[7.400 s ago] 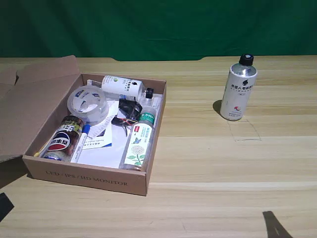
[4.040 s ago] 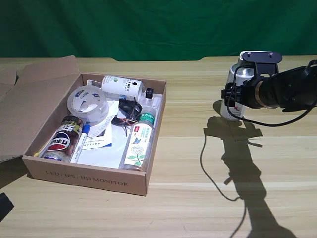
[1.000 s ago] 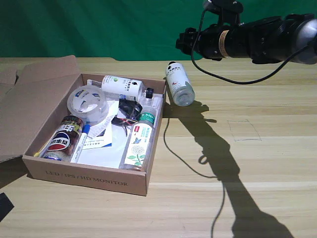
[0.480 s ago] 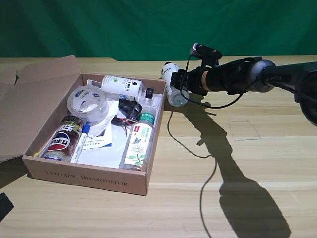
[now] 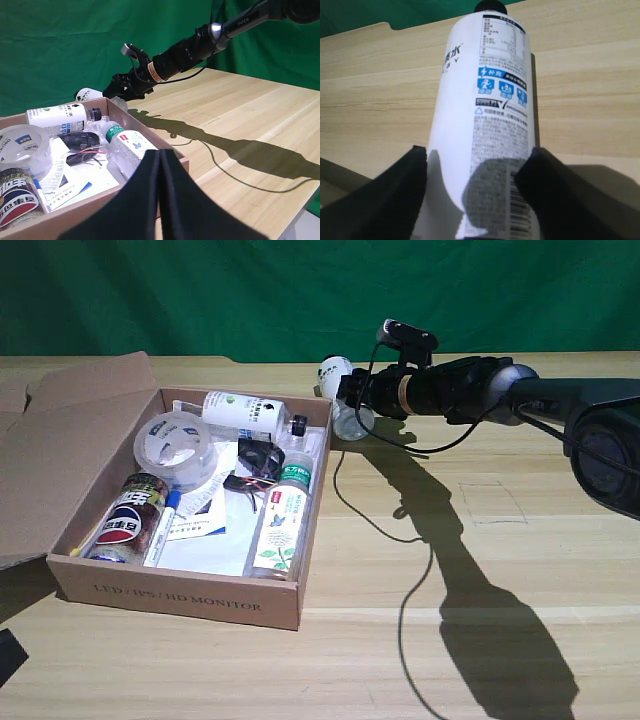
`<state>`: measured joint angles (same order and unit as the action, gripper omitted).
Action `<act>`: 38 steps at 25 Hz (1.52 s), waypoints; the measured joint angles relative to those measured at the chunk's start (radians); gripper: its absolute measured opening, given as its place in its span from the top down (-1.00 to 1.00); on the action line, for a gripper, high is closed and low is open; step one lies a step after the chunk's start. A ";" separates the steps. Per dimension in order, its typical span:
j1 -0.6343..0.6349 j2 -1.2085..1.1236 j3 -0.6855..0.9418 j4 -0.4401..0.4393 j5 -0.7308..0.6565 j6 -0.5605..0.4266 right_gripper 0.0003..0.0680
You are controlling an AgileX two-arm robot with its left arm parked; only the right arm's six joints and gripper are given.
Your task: Place the white bottle into the box.
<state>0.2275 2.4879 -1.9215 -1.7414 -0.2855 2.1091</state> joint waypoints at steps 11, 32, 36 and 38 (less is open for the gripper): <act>-0.032 0.000 -0.002 0.010 -0.090 -0.001 -0.07; -0.155 -0.247 0.002 -0.039 -0.450 -0.118 1.00; -0.155 -0.311 0.004 -0.039 -0.450 -0.120 1.00; -0.155 -0.341 0.022 -0.039 -0.451 -0.120 1.00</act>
<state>0.0730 2.1470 -1.8990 -1.7808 -0.7369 1.9892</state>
